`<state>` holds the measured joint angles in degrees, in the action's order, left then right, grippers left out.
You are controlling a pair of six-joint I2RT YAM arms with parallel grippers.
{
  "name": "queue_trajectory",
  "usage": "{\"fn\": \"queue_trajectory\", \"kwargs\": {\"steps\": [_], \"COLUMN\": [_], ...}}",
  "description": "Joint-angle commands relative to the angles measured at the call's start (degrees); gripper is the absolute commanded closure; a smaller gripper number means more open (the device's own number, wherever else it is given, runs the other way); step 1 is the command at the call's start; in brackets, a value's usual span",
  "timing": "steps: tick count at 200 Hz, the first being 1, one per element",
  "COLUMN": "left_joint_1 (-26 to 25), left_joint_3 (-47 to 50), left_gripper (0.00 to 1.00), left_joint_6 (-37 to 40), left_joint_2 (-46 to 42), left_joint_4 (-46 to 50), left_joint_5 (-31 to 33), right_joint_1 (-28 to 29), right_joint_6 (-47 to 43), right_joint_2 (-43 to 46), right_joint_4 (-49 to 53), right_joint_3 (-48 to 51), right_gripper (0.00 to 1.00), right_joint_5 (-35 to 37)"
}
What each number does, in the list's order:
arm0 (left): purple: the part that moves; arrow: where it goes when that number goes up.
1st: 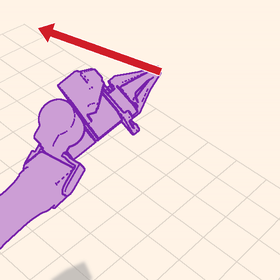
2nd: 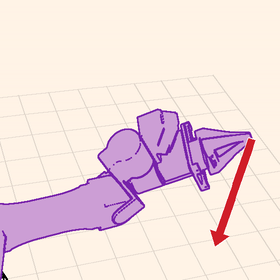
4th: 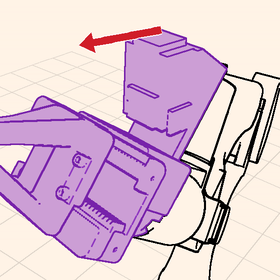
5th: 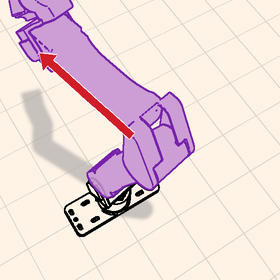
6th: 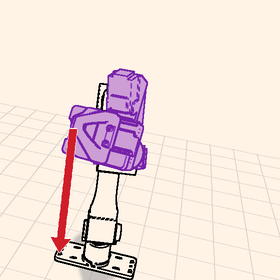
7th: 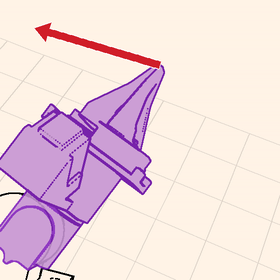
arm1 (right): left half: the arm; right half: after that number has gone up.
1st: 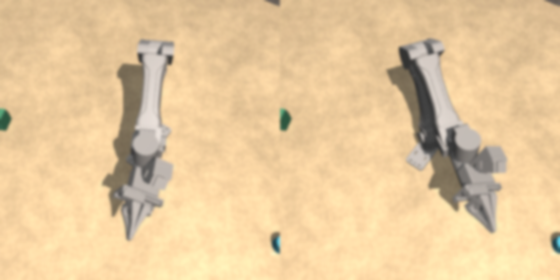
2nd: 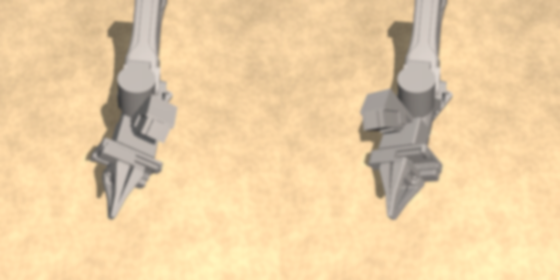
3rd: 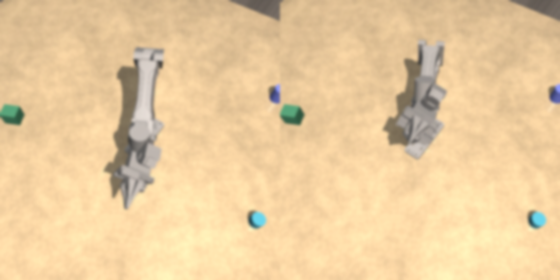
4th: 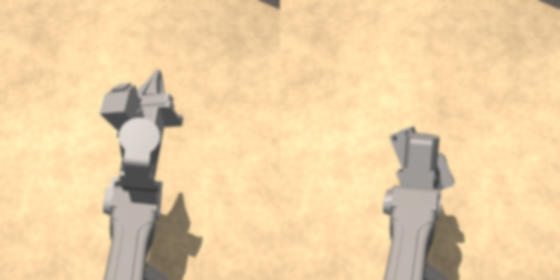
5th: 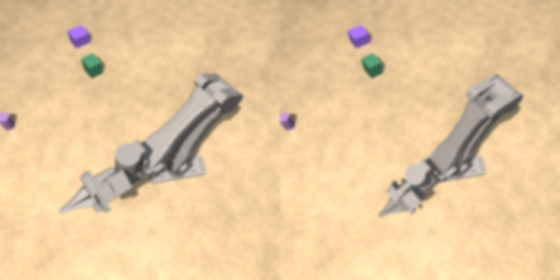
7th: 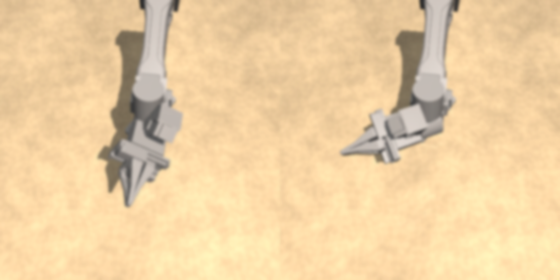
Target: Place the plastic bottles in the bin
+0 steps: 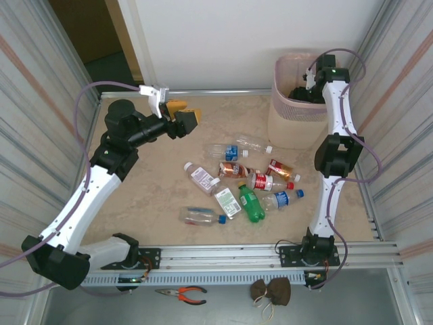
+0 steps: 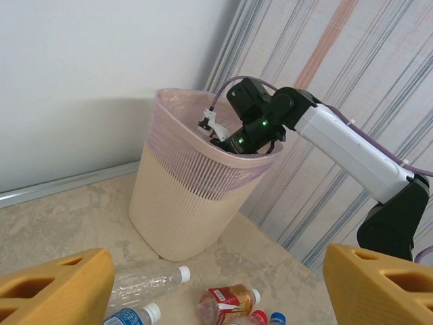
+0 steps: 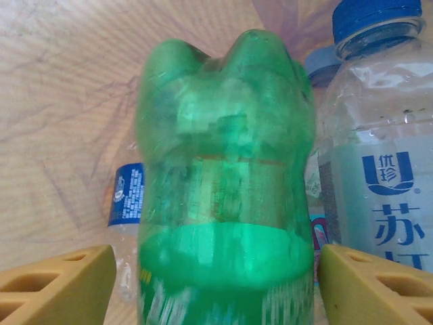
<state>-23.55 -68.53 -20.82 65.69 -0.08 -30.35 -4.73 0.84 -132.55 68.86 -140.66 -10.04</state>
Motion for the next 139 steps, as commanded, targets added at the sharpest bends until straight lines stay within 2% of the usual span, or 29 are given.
{"fn": "queue_trajectory", "kwargs": {"steps": [1, 56, 139], "left_joint_1": [0.6, 0.6, 0.6], "left_joint_3": [0.7, 1.0, 0.9], "left_gripper": [0.19, 0.19, 0.21], "left_joint_6": [-0.3, -0.5, -1.1], "left_joint_2": [-0.5, -1.1, -1.5], "left_joint_4": [-1.2, -1.0, 4.3], "left_joint_5": [-0.4, -0.3, 2.0], "right_joint_1": [-0.9, -0.7, 0.4], "right_joint_6": [0.0, 1.1, 1.2], "right_joint_2": [0.1, 5.9, 13.1], "right_joint_4": [1.3, 0.5, 0.5], "right_joint_3": [0.0, -0.7, -1.3], "right_gripper": [0.2, 0.15, 0.14], "right_joint_5": [2.0, 0.9, 3.2]}}
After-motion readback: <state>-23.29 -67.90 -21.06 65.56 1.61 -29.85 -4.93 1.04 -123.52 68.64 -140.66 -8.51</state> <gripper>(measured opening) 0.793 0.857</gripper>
